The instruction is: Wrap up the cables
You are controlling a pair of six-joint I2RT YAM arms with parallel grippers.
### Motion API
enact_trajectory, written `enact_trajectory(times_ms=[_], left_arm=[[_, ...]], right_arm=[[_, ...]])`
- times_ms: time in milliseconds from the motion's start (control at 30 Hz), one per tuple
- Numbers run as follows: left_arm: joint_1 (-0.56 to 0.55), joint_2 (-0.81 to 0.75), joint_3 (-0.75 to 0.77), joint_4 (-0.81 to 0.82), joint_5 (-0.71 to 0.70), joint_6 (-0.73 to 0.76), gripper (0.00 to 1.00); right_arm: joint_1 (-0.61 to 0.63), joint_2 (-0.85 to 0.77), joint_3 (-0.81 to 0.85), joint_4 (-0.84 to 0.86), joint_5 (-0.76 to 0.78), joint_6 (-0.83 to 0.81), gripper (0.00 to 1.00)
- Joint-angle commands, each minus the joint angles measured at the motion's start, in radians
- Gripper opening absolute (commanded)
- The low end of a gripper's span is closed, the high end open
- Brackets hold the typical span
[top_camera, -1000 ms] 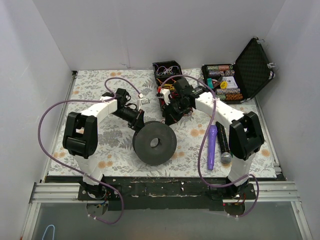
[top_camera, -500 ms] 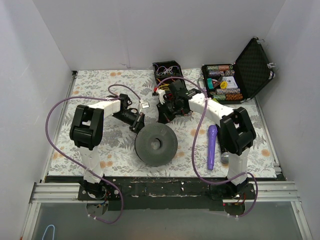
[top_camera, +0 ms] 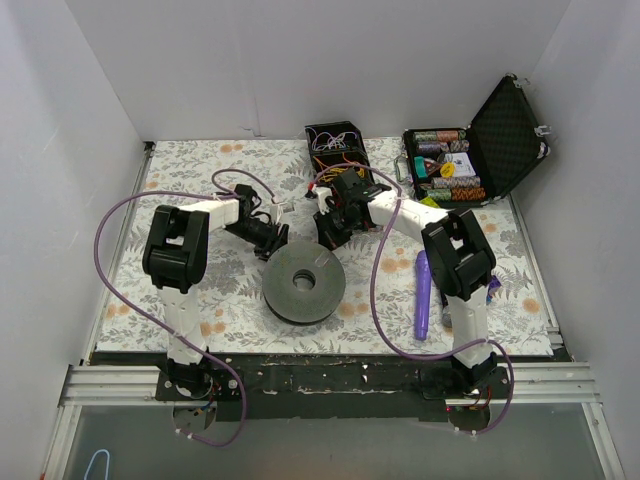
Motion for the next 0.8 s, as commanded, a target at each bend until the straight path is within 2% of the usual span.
enact_trajectory(times_ms=[0,167,533,767], left_arm=[[0.023,0.016,0.094,0.142,-0.081,-0.038,0.45],[0.030,0.034,0.128,0.160,-0.032,-0.087,0.54],[0.040,0.047,0.145,0.234,-0.081,-0.174,0.57],[0.041,0.011,0.234,0.139,-0.007,-0.094,0.52]], right_arm=[[0.023,-0.004,0.021,0.017,-0.023,0.039,0.01],[0.023,0.007,0.011,0.016,-0.017,0.036,0.01],[0.022,0.013,0.043,-0.032,0.020,0.015,0.01],[0.022,0.114,0.241,-0.164,0.043,0.032,0.01]])
